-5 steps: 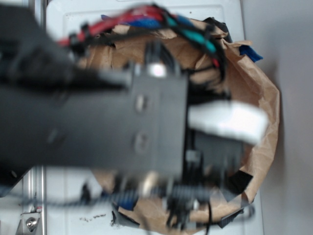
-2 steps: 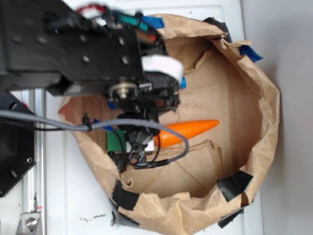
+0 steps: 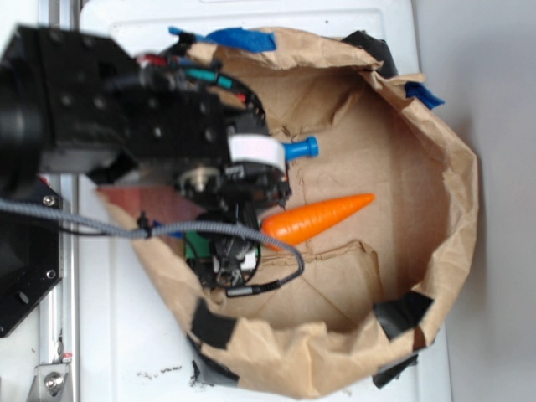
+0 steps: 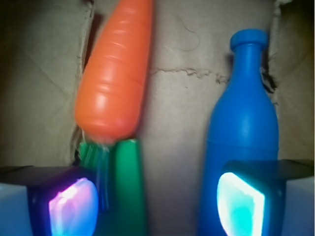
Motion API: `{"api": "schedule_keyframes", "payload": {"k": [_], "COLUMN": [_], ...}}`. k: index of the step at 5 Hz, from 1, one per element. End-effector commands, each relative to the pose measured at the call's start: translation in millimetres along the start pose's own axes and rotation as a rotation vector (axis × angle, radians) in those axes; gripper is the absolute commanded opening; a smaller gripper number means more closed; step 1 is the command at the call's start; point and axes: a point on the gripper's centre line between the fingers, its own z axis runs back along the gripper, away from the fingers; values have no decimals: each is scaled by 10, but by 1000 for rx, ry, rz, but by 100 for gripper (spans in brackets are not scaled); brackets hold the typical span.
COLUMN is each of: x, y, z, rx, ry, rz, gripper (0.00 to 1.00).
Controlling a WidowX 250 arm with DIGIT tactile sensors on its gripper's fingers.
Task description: Grab the carrot.
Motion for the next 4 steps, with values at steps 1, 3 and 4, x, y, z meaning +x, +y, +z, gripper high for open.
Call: {"api": "schedule_keyframes", "payload": {"k": [1, 3, 4], "x": [146, 296, 354], "y": [-204, -248, -317], "z": [185, 338, 267], "rx": [-71, -98, -93], "ry": [-36, -45, -58], "rz": [63, 62, 52], "gripper": [100, 100, 100]}}
